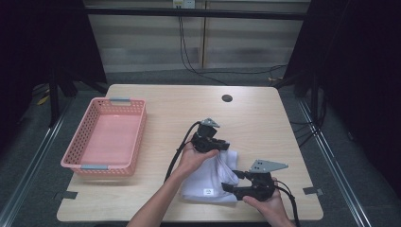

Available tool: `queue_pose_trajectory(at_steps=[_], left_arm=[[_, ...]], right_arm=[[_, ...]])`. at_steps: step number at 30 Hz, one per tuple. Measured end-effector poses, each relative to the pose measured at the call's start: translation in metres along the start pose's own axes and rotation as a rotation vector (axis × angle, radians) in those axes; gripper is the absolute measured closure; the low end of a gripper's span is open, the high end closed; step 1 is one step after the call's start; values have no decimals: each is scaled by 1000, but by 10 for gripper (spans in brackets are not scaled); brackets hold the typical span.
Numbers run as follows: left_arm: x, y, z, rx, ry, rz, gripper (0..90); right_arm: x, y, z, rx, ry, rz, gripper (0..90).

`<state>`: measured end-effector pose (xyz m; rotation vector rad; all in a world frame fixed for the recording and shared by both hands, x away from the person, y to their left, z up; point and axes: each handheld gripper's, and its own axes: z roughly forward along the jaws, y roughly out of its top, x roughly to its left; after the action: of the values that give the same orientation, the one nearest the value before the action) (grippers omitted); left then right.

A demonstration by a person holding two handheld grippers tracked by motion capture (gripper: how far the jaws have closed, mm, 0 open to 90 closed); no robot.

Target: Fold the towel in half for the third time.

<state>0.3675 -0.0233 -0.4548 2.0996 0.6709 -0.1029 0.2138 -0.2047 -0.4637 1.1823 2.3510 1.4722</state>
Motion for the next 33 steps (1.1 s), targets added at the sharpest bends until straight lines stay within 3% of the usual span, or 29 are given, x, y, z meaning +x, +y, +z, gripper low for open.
queue_pose_trajectory(at_steps=[4,5,6,7,8,12,15,18,22,24,26,27,28,29,30,31,33], left_arm=[[-4,0,11,7,-14,-2,772],[-4,-1,13,-2,-34,-1,739],[-4,-1,13,-4,-41,-4,694],[-3,-1,12,-9,-37,-7,658],[-3,0,10,-10,-30,-4,620],[-1,0,-8,-40,1,6,448],[0,-4,-30,-51,30,23,421],[0,-17,-53,-58,48,46,430],[-4,-44,-76,-40,41,65,486],[-9,-58,-84,-35,0,71,537],[-12,-65,-87,-22,-8,79,566],[-19,-78,-91,17,-13,84,567],[-19,-78,-91,17,-13,84,563],[-25,-91,-93,51,-44,82,544],[-25,-91,-93,51,-44,82,528],[-33,-103,-95,75,-18,113,511],[-38,-112,-97,94,-29,129,504]], right_arm=[[-3,7,6,-14,-3,15,330],[-3,9,7,-7,-18,17,376],[-3,9,7,15,-48,6,514],[-3,8,7,25,-74,-18,599],[-3,5,6,31,-105,-9,656],[-9,-4,-3,73,-125,28,739],[-15,-12,-9,100,-147,54,711],[-19,-18,-13,131,-179,70,620],[-26,-14,-20,122,-206,81,390],[-32,-7,-20,94,-219,67,352],[-39,5,-17,76,-228,46,310],[-43,11,-14,59,-225,47,291],[-48,17,-10,46,-229,41,291],[-52,25,-5,35,-244,27,277],[-56,30,-2,37,-243,25,263],[-61,37,5,41,-231,32,259],[-67,45,14,42,-242,27,260]])
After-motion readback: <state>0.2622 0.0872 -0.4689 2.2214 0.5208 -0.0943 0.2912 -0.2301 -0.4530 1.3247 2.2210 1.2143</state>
